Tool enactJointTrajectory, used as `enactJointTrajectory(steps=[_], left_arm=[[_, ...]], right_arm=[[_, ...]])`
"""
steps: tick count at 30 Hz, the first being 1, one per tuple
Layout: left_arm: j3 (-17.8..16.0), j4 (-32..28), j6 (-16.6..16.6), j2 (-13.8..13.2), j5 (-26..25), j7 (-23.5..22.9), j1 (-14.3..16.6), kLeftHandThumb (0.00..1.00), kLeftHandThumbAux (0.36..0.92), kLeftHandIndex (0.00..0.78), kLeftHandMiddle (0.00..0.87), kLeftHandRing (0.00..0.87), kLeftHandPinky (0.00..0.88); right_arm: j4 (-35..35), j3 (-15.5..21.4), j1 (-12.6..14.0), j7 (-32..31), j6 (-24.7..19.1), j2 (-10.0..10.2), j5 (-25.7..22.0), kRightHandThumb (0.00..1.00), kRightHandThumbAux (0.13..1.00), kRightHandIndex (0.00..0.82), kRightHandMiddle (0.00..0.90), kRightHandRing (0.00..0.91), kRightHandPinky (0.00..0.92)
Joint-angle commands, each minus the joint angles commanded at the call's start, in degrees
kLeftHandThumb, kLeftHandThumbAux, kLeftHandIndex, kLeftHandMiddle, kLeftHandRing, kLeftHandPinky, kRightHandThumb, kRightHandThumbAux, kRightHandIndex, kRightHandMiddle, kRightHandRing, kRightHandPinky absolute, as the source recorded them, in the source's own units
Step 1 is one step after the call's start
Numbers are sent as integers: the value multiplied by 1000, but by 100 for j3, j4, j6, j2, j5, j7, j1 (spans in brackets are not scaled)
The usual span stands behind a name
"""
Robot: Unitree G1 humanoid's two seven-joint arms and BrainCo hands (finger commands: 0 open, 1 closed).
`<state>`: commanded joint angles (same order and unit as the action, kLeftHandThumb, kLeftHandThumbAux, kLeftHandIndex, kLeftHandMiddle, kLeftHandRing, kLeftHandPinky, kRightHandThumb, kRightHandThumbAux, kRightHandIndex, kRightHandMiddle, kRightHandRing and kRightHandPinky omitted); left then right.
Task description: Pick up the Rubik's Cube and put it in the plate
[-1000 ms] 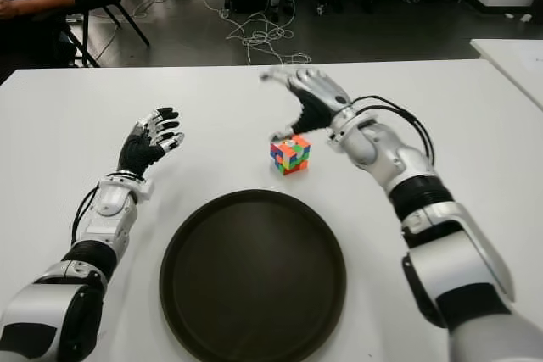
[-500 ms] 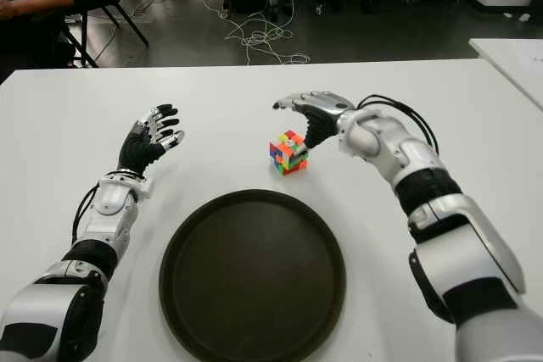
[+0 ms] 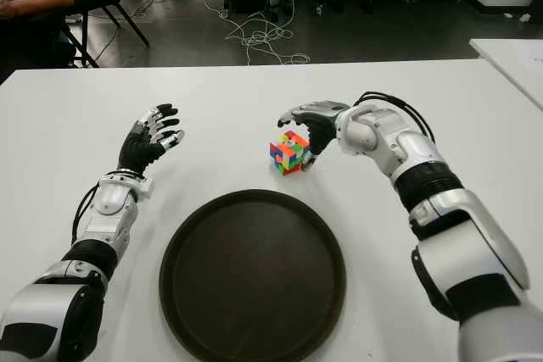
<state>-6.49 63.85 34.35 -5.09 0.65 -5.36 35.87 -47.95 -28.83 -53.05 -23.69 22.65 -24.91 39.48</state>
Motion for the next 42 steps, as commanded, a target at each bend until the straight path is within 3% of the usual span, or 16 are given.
enactJointTrajectory(steps=[23,34,42], left_arm=[[-9,-38,-57,15,-53,-64,-12,58,845,183,193,179,191],[14,-54,-40,7,-45,-103,-25,76,831,190,198,178,179],[42,-82,-95,0,7,-28,-43,65,829,184,199,178,180]], right_arm=[[10,-7,-37,-280,104,14,-66,0,853,115,116,126,120],[-200,17,-15,-91,259,100,-100,0,869,134,115,126,120],[-603,10,-33,281,466,237,-104,0,875,173,161,187,166]])
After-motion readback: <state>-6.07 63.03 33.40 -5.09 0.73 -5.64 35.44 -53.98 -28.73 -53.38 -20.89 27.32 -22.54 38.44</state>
